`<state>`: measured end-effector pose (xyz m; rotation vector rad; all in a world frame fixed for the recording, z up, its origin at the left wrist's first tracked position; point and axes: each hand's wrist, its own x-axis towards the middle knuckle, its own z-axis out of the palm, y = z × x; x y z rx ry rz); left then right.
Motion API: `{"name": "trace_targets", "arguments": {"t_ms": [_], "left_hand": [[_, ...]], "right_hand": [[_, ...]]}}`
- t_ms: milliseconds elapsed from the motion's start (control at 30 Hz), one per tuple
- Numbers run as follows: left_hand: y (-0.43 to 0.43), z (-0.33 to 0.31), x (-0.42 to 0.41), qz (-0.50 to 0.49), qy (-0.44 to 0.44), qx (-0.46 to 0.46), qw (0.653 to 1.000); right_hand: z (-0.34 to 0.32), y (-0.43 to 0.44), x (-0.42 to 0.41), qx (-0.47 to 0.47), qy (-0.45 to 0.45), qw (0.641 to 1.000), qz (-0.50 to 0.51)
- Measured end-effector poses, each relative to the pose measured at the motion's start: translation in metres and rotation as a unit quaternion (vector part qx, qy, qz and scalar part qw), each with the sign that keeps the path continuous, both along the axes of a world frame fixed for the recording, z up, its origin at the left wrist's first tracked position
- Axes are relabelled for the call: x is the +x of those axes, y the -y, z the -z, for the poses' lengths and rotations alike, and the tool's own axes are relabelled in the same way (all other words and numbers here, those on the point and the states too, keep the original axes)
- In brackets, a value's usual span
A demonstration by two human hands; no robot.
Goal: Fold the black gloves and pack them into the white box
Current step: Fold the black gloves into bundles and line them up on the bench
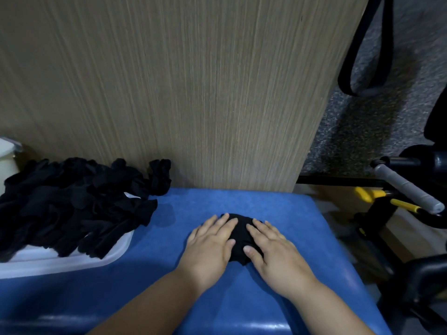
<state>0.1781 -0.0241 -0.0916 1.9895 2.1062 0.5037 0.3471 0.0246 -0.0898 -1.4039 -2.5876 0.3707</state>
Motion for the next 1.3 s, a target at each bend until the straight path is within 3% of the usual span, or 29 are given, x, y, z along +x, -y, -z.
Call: {"name": "trace_targets", "arguments": {"t_ms": [167,367,700,1300], "left_hand": [[-0.033,0.004,0.008,0.059,-0.030,-0.048,0.997],[-0.070,0.004,0.022,0.057,-0.059,-0.095,0.992],[-0.125,0.001,0.041,0.057,-0.044,-0.096,0.993],[-0.170,0.008,0.055,0.056,-0.045,-0.068,0.995]], "right_hand": [[-0.002,-0.021,0.007,-0.004,0.025,0.999,0.036],[-0.005,-0.050,0.016,-0.012,0.039,0.997,0.065],[-0.005,-0.100,0.024,-0.011,0.039,0.992,0.115],[0.011,-0.144,0.037,-0.006,-0.118,0.986,0.120]]}}
